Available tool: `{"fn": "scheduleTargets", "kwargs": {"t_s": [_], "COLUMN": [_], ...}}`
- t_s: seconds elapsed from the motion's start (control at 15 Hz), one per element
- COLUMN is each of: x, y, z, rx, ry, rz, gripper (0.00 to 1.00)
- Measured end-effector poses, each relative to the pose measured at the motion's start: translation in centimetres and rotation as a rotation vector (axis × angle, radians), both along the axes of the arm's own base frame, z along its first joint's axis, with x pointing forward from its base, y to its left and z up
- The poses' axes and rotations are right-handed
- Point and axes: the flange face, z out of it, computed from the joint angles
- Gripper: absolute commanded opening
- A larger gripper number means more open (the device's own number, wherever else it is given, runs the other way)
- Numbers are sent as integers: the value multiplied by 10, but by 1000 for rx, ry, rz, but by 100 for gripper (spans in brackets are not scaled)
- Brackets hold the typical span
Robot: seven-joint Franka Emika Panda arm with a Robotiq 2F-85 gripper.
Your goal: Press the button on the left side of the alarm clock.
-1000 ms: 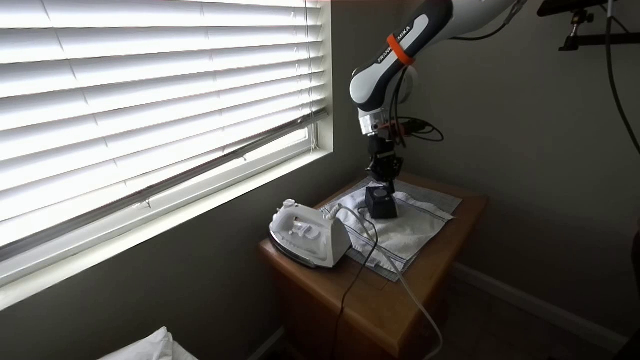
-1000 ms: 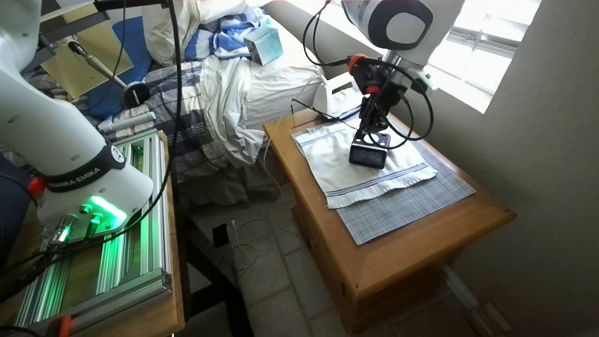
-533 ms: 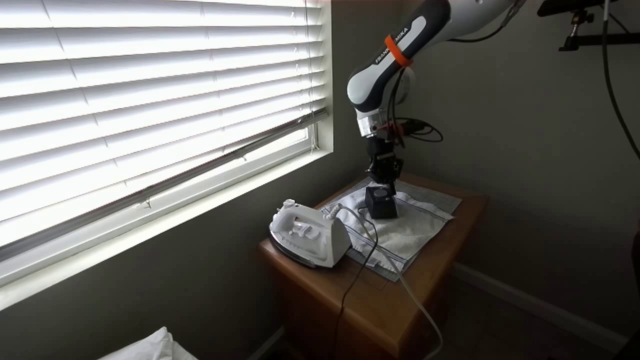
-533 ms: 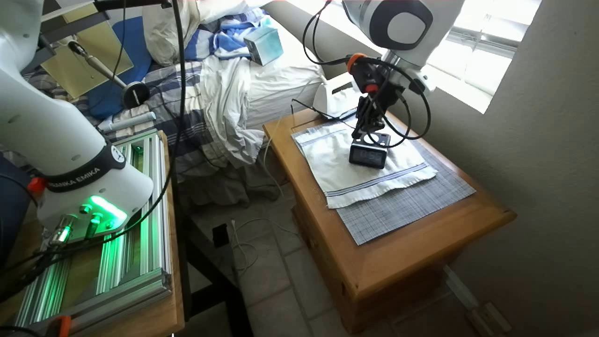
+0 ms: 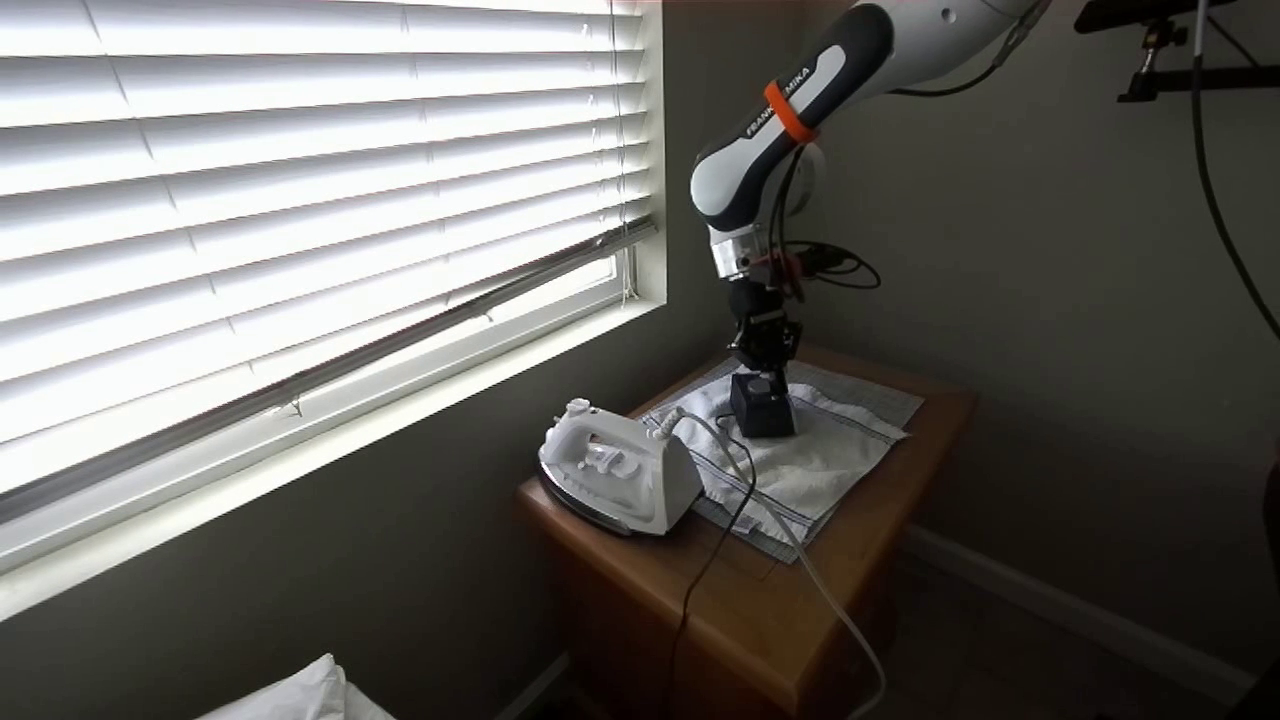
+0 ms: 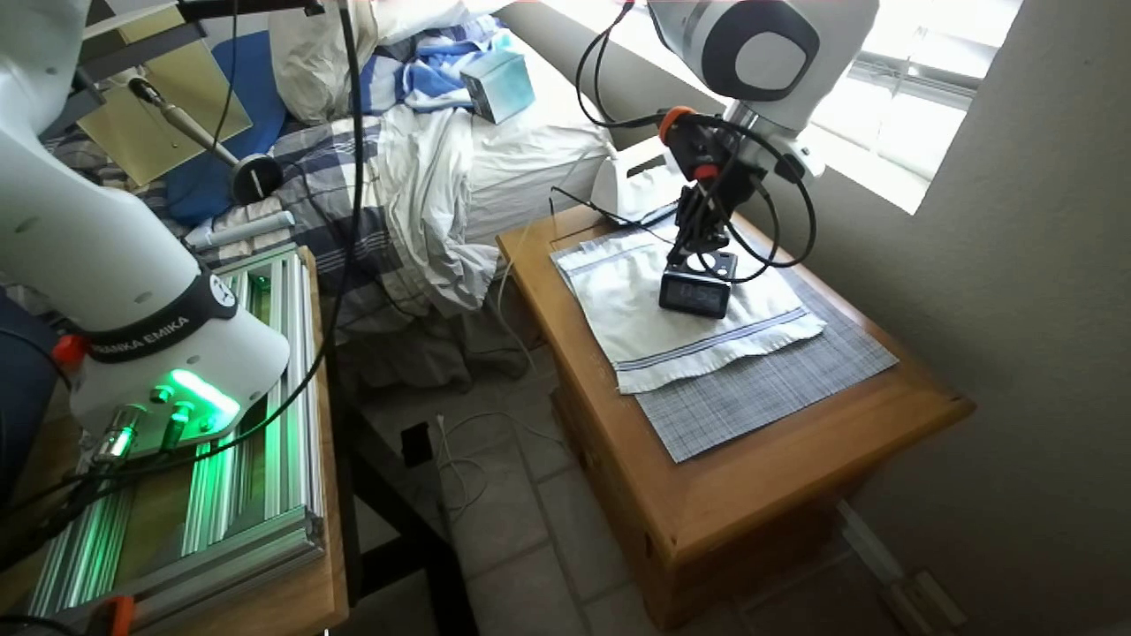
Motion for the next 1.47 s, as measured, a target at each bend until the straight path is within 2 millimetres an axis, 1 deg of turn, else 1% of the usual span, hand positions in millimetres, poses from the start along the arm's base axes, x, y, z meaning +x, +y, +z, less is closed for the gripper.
{"fn": "scheduleTargets", "kwargs": {"t_s": [0.2,0.93,1.47], "x": [2,6,13], "y": [0,1,1], "z": [-5,-9,-13], "rx": [0,6,-11], "ry": [3,45,92], "rz": [1,4,-32], "gripper": [0,0,0]}}
